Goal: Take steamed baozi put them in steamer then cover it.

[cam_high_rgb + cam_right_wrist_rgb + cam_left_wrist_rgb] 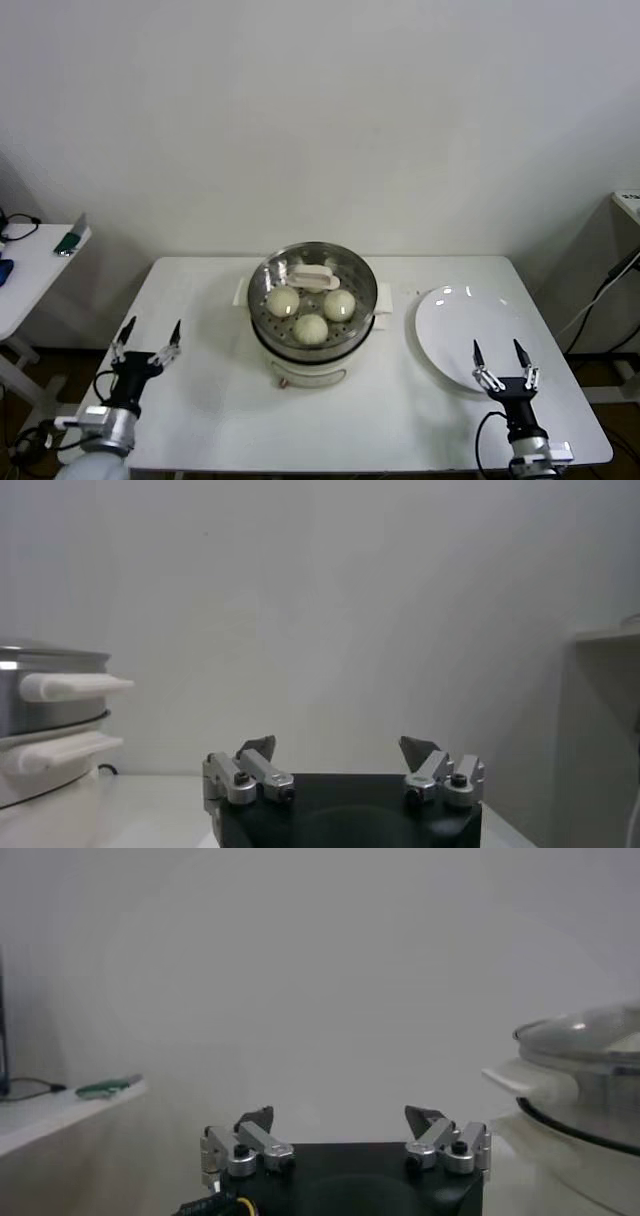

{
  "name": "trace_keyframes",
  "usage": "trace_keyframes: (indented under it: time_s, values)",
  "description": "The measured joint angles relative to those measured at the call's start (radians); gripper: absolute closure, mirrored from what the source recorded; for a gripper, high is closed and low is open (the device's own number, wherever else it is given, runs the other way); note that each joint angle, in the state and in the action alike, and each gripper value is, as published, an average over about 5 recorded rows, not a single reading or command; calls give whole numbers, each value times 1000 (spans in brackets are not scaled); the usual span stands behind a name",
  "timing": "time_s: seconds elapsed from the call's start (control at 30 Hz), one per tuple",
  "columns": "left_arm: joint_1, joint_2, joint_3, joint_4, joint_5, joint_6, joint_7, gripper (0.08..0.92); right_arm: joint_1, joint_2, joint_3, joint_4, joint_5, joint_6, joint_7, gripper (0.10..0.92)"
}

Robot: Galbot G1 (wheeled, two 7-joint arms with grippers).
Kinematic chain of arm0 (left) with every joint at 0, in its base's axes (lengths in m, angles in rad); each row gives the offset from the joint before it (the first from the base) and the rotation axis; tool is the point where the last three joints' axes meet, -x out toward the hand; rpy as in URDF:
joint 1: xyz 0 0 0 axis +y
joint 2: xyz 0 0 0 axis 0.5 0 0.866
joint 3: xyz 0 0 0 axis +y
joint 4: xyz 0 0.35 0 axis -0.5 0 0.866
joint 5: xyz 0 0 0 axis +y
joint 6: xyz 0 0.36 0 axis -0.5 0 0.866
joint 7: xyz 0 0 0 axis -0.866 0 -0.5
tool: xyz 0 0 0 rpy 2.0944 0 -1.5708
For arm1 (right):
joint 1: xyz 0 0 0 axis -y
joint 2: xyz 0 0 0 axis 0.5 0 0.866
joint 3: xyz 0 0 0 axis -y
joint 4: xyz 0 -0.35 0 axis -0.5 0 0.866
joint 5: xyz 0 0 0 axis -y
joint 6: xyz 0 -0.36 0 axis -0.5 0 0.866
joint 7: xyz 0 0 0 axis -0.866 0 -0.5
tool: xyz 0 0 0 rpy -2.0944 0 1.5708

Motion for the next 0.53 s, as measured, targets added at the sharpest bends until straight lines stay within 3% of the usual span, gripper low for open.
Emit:
trace_keyframes:
  time_s: [0.53]
  values:
    - [35,-5,-20,50,-82,-117,26,177,-4,1,-3,-3,8,3,2,203]
